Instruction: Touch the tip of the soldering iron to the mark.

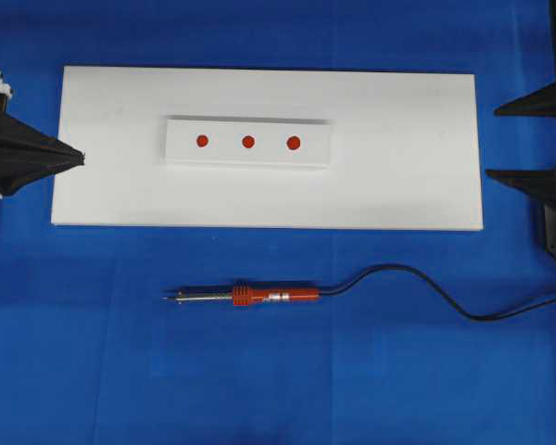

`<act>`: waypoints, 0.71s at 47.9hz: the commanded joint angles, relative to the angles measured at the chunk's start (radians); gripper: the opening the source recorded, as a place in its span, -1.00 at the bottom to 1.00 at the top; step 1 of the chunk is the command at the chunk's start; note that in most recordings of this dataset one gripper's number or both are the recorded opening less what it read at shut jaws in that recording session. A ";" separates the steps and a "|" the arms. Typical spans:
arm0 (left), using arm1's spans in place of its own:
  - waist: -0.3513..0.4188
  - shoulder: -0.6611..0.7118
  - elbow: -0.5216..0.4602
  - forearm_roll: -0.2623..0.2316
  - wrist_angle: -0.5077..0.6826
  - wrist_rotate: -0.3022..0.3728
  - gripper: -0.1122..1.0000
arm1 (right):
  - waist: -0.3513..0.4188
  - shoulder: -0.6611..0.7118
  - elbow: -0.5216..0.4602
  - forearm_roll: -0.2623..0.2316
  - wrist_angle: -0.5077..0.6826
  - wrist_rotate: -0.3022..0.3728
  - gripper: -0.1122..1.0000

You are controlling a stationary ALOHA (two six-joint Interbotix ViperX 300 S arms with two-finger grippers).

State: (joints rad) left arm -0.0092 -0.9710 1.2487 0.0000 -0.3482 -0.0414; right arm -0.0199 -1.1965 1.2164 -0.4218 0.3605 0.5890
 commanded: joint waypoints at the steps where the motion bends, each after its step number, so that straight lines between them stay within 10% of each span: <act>1: 0.000 0.006 -0.009 0.003 -0.011 0.000 -0.80 | 0.000 0.015 0.005 0.002 -0.049 0.002 0.64; 34: 0.000 0.008 -0.003 0.003 -0.009 -0.002 -0.80 | -0.009 0.040 0.017 0.003 -0.084 0.003 0.64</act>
